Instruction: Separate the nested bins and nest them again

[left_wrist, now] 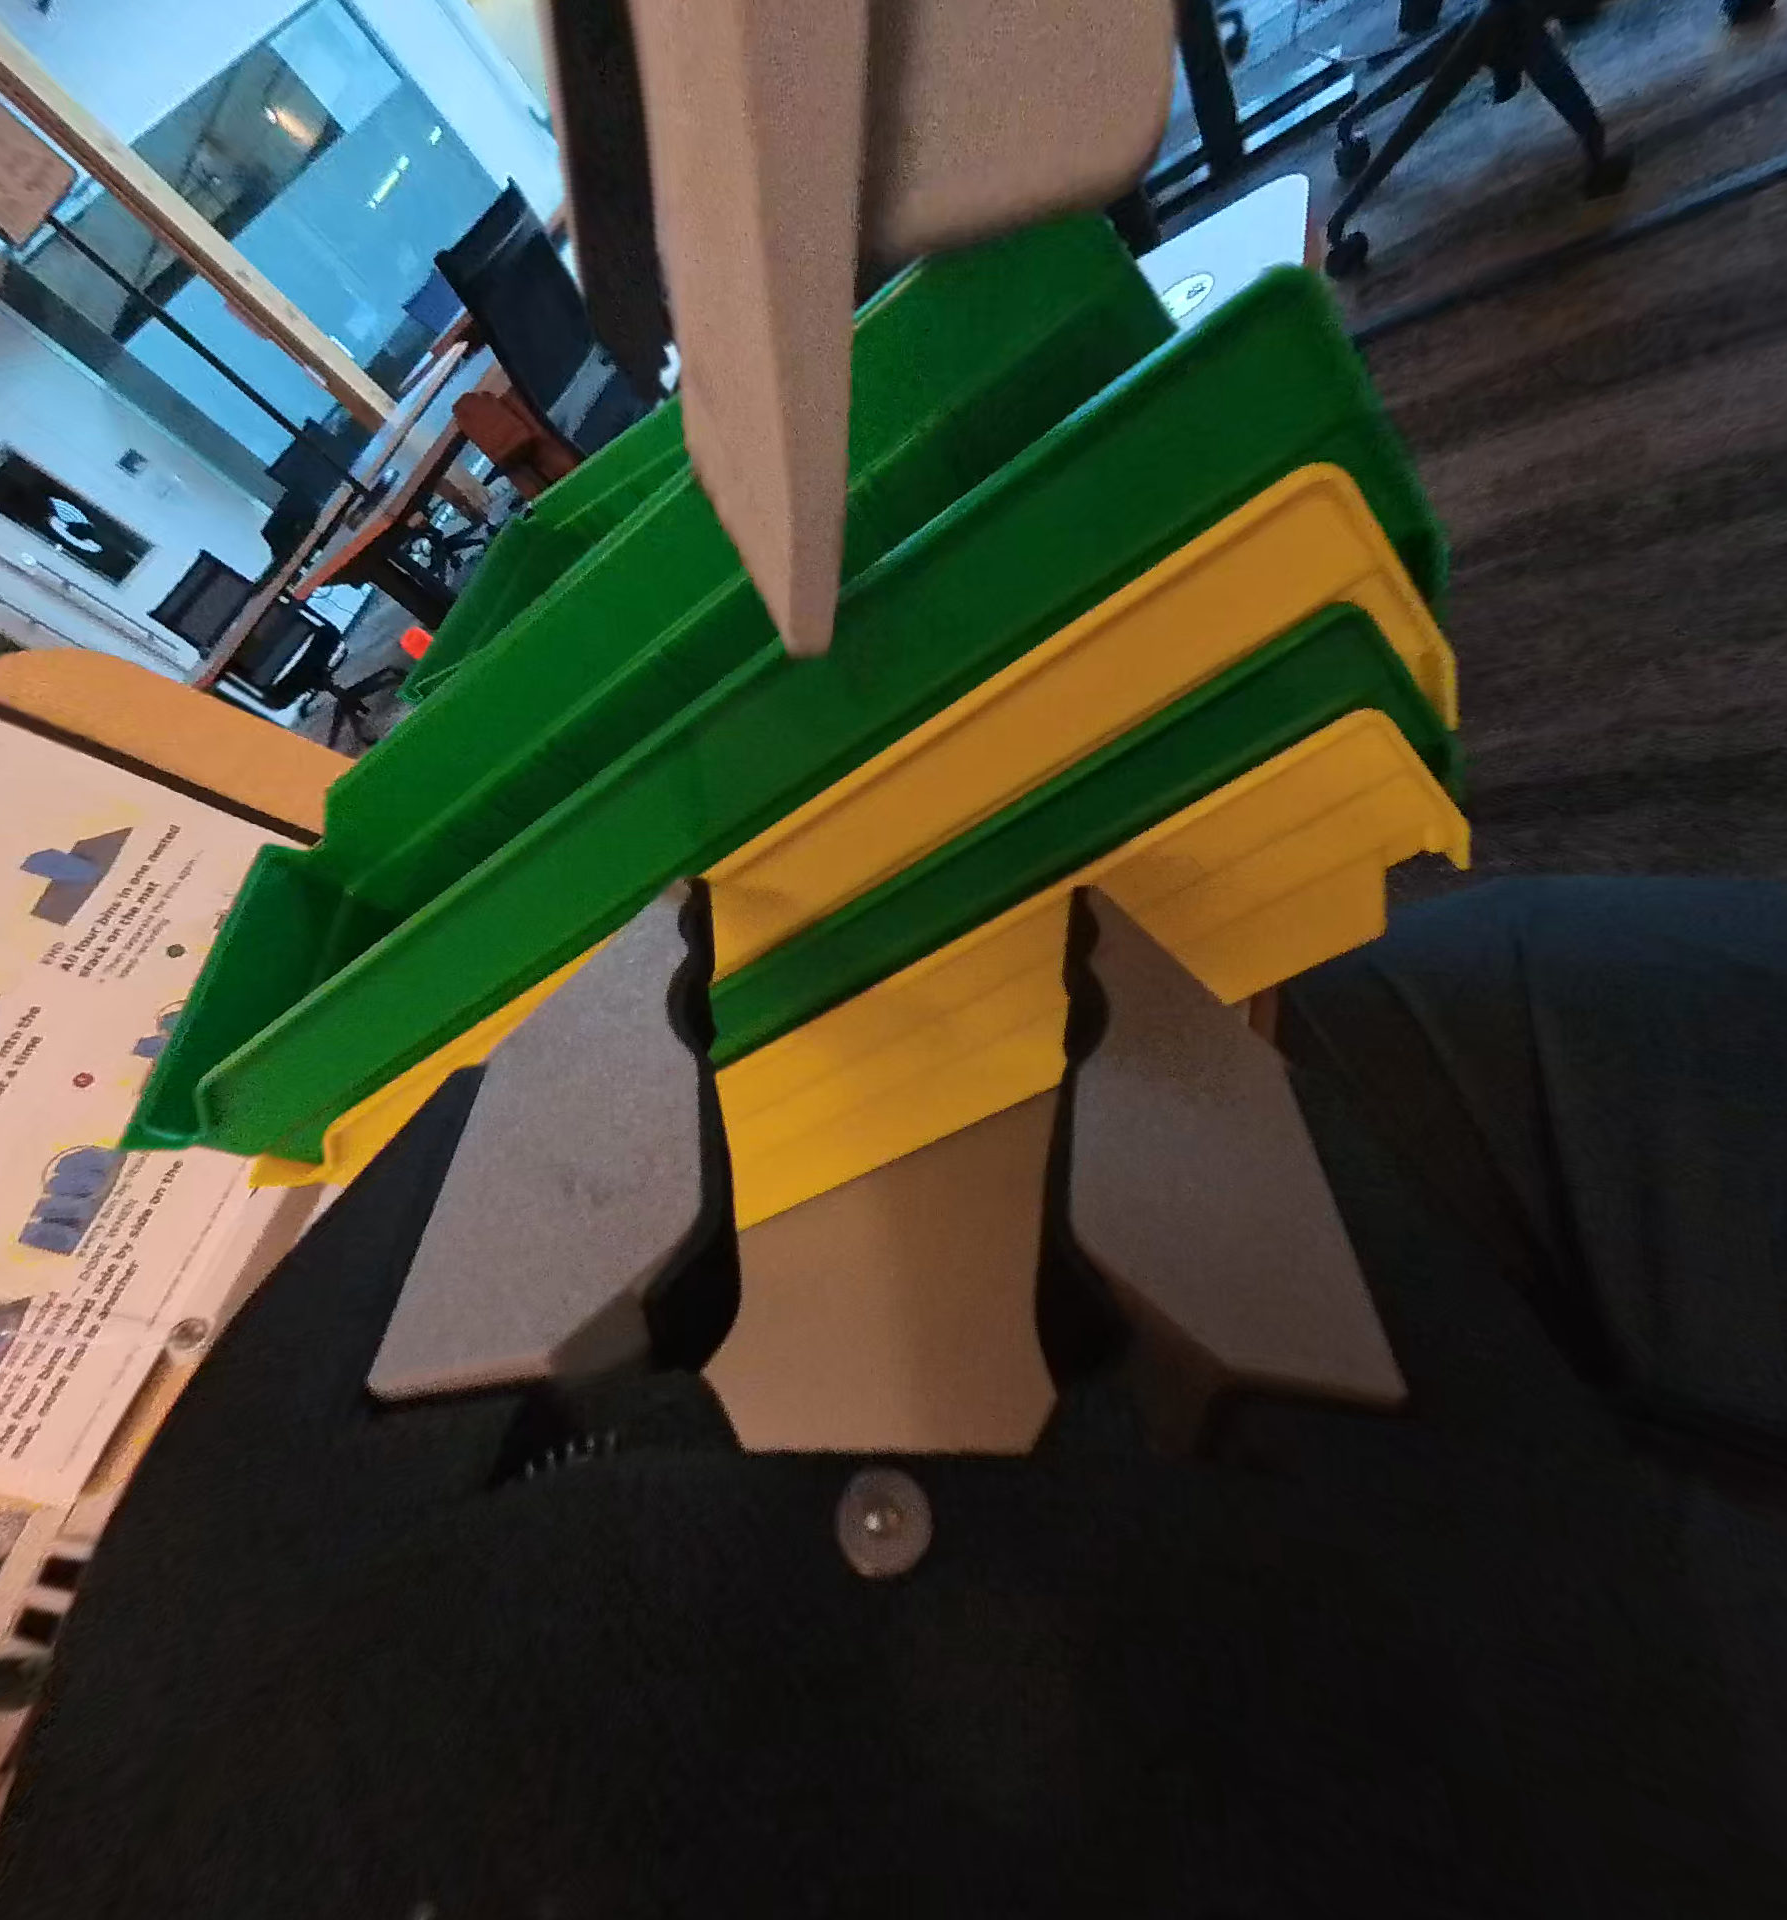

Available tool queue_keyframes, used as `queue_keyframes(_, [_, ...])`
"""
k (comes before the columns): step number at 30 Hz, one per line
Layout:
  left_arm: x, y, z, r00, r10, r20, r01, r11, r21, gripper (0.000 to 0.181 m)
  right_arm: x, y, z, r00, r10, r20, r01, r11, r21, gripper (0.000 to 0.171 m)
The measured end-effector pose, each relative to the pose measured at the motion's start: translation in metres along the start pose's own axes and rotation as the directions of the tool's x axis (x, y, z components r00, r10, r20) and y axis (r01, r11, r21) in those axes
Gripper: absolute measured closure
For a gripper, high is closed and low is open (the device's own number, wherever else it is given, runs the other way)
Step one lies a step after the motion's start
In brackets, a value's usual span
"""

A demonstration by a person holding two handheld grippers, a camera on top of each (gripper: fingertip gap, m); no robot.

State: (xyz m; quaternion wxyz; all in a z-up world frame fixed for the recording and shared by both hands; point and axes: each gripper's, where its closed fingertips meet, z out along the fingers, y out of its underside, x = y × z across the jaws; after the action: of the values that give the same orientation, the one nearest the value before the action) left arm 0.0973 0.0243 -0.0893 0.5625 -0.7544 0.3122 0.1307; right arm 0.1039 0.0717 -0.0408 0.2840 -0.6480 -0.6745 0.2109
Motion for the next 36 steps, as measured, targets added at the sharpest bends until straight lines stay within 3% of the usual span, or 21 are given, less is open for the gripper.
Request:
queue_keyframes(2, [-0.003,-0.006,0.002,1.0,-0.009,0.011,0.008,0.999,0.04,0.114,0.003,0.004,0.015,1.0,-0.005,-0.031,0.002,0.994,-0.106,0.059])
queue_keyframes(6, [0.001,-0.009,0.005,0.998,-0.046,-0.035,0.048,0.997,0.054,0.112,0.018,0.006,0.03,0.997,0.028,-0.068,-0.044,0.968,-0.246,0.032])
queue_keyframes(8, [0.001,-0.007,0.007,0.999,-0.039,-0.029,0.04,0.998,0.043,0.11,0.026,0.003,0.03,0.995,0.021,-0.097,-0.048,0.957,-0.286,0.027])
queue_keyframes(12, [-0.002,-0.005,0.004,0.997,-0.073,-0.022,0.073,0.997,0.007,0.111,0.022,0.0,0.035,0.997,0.025,-0.069,-0.048,0.929,-0.366,0.036])
queue_keyframes(14, [-0.01,-0.001,0.002,0.994,-0.113,-0.002,0.113,0.994,-0.009,0.114,0.013,0.0,0.037,0.999,0.052,-0.006,-0.049,0.913,-0.404,0.058])
queue_keyframes(22, [-0.026,0.003,-0.002,0.975,-0.223,-0.02,0.224,0.974,0.035,0.108,0.01,0.001,0.038,0.998,0.056,0.002,-0.049,0.898,-0.437,0.057])
queue_keyframes(28, [-0.027,0.011,0.001,0.972,-0.234,0.004,0.234,0.972,-0.026,0.107,0.012,-0.001,0.048,0.998,0.065,-0.016,-0.065,0.889,-0.453,0.053])
queue_keyframes(36, [-0.034,0.015,0.0,0.964,-0.267,0.002,0.267,0.964,-0.013,0.107,0.013,-0.004,0.047,1.0,0.018,0.009,-0.012,0.887,-0.463,0.073])
